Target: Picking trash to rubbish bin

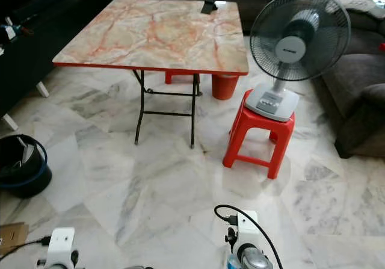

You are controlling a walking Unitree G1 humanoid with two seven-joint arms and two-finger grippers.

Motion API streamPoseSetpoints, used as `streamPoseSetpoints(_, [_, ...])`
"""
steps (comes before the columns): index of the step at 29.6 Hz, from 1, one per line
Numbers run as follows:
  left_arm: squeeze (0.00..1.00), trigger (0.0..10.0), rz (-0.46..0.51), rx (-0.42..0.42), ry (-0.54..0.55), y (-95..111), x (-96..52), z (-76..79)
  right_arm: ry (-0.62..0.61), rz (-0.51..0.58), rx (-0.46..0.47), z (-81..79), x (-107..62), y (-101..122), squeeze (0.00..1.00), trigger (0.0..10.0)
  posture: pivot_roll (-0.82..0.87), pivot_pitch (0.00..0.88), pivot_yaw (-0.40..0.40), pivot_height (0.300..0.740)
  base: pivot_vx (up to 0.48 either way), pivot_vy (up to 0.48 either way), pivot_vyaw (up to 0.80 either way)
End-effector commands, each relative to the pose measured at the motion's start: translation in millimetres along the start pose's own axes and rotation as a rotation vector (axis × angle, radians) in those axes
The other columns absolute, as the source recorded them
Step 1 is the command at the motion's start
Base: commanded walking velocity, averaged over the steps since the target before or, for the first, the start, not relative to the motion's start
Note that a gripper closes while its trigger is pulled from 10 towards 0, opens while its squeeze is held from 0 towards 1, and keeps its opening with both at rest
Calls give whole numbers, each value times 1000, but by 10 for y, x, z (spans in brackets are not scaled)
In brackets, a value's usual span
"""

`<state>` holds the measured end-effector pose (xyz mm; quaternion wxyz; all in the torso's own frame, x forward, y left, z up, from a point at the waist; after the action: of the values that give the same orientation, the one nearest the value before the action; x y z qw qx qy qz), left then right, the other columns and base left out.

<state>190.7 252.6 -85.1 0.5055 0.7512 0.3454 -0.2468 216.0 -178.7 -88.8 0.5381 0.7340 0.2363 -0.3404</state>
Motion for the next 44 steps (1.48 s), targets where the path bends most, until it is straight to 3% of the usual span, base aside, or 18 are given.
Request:
streamPoseSetpoints(1, [0, 10000, -36, -6, 4, -103, -23, 13, -4, -72, -8, -5, -29, -193, 0, 10000, 117, 83, -5, 740, 0, 0, 775])
streamPoseSetpoints(7, [0, 10000, -31, -10, 5, -88, -21, 31, 1, -68, -13, -32, -13, -146, 0, 10000, 118, 77, -6, 740, 0, 0, 716])
streamPoseSetpoints(34, [0, 10000, -33, -11, 25, -61, -8, -10, 25, -77, -27, -100, -4, -146, 0, 10000, 124, 80, 6, 740, 0, 0, 116])
streamPoseSetpoints(44, [0, 10000, -48, -1, 33, -95, -12, -46, 40, -71, -5, -152, -3, -157, 0, 10000, 129, 84, 9, 740, 290, 0, 472])
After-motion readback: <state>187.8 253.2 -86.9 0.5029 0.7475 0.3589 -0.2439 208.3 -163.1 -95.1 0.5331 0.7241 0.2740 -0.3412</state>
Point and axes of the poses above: a point about 5 cm out from each wrist's last joint towards the gripper, its own x axis pointing out of the wrist towards the gripper, its own y axis along the axis of the wrist's last joint, z = x × y, the point moved 2 cm from there along x, pointing out of the wrist towards the gripper, and after that the axes turned 14 degrees about x, right-handed, at the moved point
